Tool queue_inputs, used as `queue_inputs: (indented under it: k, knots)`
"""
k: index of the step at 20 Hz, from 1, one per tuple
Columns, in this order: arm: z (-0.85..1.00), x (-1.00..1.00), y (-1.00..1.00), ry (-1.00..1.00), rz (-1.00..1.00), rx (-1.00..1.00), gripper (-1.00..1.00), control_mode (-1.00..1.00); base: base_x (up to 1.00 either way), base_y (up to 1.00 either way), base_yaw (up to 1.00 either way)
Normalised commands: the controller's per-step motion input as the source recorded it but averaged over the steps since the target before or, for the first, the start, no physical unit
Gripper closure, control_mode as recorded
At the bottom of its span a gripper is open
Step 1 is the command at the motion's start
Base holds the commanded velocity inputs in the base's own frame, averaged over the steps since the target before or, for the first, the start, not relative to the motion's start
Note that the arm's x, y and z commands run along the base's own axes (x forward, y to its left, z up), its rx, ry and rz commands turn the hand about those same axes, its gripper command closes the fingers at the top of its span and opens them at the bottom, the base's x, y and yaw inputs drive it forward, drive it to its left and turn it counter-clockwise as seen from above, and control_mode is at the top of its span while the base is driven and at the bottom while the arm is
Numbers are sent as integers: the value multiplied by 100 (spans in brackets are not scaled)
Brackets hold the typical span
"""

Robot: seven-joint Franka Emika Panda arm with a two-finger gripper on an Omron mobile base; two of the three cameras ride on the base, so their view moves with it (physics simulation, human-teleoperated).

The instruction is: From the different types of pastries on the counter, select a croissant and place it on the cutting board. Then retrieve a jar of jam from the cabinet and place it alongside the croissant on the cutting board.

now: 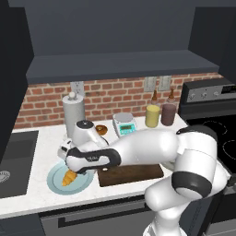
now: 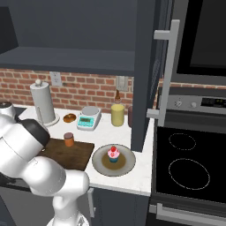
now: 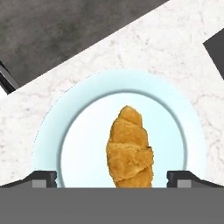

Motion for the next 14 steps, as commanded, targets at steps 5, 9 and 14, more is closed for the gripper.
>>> queue_inputs:
  k: [5, 9, 14]
  knots:
    - [0, 16, 11, 0, 0, 0, -100, -100, 0, 0, 0]
    - [0, 2, 9, 3, 0, 0, -100, -100, 0, 0, 0]
    - [-2, 0, 3, 9, 0, 0, -100, -100, 0, 0, 0]
